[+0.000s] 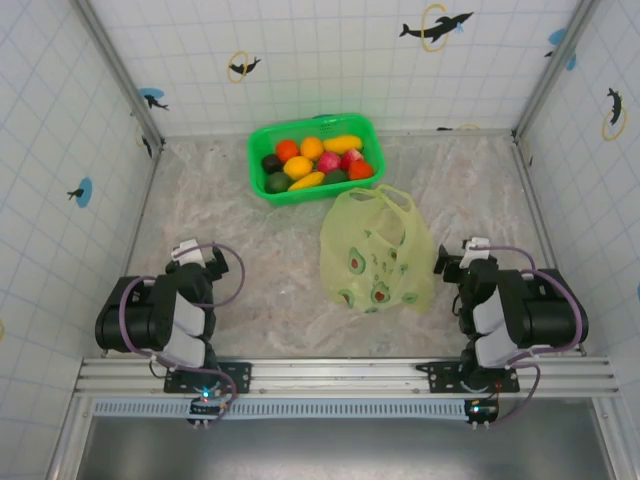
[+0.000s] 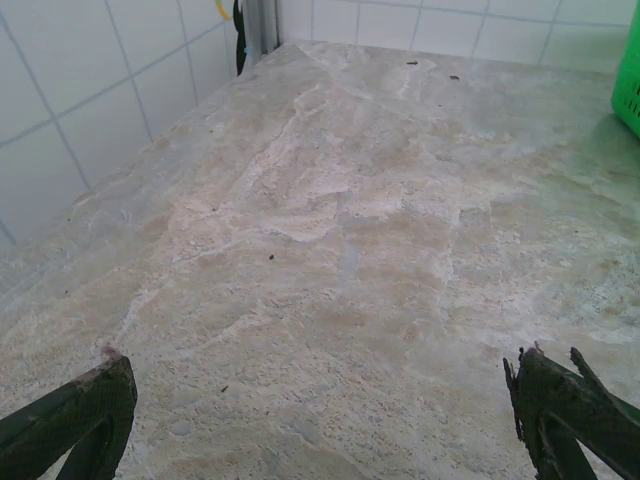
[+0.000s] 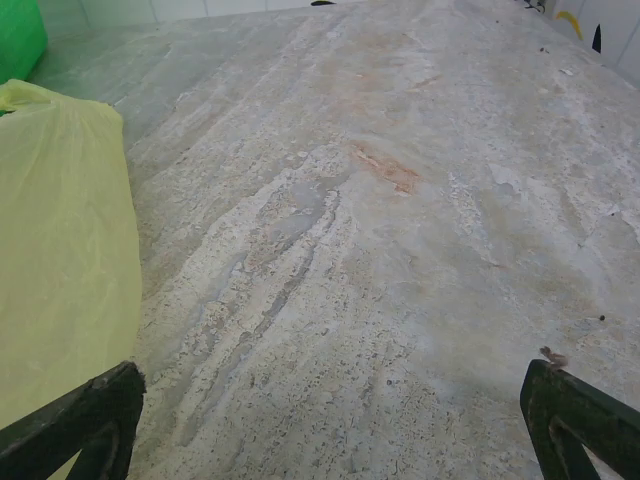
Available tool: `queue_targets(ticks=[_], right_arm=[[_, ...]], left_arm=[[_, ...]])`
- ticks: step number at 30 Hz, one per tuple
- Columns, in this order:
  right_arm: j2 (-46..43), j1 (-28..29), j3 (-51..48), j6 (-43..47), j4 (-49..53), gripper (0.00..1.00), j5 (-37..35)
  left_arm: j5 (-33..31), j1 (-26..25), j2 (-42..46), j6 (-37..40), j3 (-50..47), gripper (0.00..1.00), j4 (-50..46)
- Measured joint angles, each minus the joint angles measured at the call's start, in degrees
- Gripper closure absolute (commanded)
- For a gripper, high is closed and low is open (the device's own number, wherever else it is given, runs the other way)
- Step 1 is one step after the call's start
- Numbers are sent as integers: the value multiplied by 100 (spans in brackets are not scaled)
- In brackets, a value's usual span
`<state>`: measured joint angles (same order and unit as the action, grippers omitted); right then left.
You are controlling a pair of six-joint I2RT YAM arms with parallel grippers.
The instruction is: Place the fake fruits into the plastic bag and tie a complex knot
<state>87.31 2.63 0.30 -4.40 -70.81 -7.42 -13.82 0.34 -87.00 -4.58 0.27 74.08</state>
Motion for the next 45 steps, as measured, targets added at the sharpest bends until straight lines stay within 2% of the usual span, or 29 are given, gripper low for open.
queue_targets(ticks=[32, 34, 38, 42, 45], right_arm=[[-22, -13, 0, 15, 11, 1, 20], [-315, 9, 50, 22, 417, 1, -33], [-1401, 330, 597, 133, 1659, 1, -398], [-2459, 990, 1239, 267, 2409, 1, -682], [-3029, 1755, 1749, 291, 3016, 1, -855]], left_arm=[[-256, -225, 17, 7, -2, 2, 101], [-461, -280, 293, 4, -2, 2, -107], [-750, -529, 1602, 96, 61, 2, -831], [-811, -1036, 2542, 151, 634, 2, -1722], [-570, -1460, 3049, -256, 1534, 2, -2883]])
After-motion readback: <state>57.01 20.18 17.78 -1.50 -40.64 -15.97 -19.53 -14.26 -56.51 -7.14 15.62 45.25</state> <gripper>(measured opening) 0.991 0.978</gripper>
